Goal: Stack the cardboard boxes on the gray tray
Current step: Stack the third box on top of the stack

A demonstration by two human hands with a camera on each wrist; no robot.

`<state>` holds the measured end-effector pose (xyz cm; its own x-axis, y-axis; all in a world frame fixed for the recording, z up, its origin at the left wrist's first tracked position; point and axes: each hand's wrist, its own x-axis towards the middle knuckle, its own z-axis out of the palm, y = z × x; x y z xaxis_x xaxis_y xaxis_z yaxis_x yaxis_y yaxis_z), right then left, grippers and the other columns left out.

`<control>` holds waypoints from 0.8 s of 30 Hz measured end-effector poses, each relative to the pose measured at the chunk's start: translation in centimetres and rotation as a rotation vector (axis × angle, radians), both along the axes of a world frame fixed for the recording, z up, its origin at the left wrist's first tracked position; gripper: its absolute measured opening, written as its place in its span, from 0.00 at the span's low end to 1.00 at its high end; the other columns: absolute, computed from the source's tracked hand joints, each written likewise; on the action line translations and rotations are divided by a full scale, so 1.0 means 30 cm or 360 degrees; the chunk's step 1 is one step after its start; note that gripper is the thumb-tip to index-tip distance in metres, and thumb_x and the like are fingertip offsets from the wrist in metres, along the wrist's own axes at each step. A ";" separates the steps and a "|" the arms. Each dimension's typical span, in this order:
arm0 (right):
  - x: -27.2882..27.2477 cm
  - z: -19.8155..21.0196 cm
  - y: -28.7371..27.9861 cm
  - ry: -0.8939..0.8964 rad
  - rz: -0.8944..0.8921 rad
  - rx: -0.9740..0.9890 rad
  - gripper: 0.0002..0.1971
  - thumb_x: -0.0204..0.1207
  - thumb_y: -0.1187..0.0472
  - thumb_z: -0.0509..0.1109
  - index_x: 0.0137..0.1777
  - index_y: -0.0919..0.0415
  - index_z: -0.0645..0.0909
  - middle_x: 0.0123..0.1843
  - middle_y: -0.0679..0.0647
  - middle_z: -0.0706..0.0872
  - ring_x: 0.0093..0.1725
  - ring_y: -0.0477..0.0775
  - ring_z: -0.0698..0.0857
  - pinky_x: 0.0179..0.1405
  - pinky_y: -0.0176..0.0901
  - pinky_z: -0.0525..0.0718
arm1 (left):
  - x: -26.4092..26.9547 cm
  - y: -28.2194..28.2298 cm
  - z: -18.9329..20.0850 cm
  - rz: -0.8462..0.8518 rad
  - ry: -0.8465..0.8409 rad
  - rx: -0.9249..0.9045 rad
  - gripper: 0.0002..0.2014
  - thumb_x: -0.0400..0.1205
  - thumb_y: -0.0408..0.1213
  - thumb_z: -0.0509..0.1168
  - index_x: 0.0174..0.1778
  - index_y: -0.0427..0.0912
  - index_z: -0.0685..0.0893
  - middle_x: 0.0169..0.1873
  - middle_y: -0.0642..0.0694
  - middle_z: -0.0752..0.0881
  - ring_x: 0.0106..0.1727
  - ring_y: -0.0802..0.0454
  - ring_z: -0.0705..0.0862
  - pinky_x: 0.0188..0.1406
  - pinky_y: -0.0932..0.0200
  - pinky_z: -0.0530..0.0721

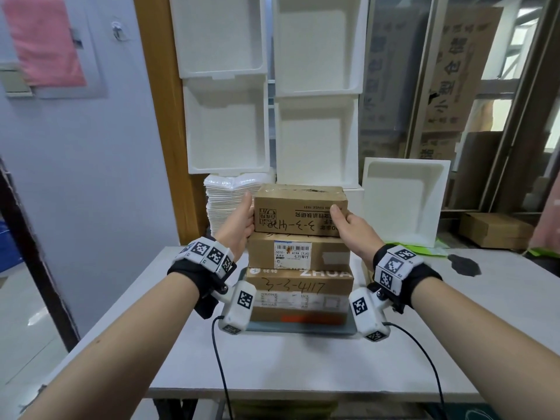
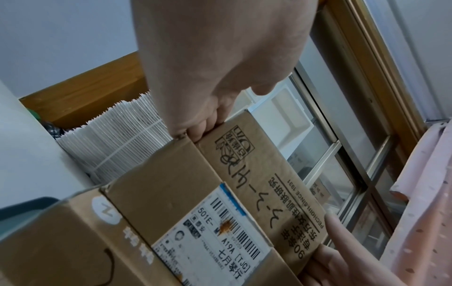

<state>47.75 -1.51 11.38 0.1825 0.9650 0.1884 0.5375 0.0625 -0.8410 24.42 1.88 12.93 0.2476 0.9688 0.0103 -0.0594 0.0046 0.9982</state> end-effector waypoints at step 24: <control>0.184 0.081 -0.148 0.0079 -0.0114 0.0118 0.43 0.80 0.29 0.48 0.85 0.60 0.62 0.85 0.56 0.68 0.83 0.58 0.66 0.83 0.57 0.63 | 0.211 -0.160 0.250 0.0077 0.0024 0.0400 0.38 0.84 0.64 0.46 0.85 0.44 0.52 0.83 0.40 0.60 0.84 0.47 0.59 0.83 0.42 0.53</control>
<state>53.26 -5.94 13.80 0.2616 0.9328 0.2477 0.5008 0.0882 -0.8611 30.76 -2.92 20.42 0.2030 0.9470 0.2490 -0.0385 -0.2463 0.9684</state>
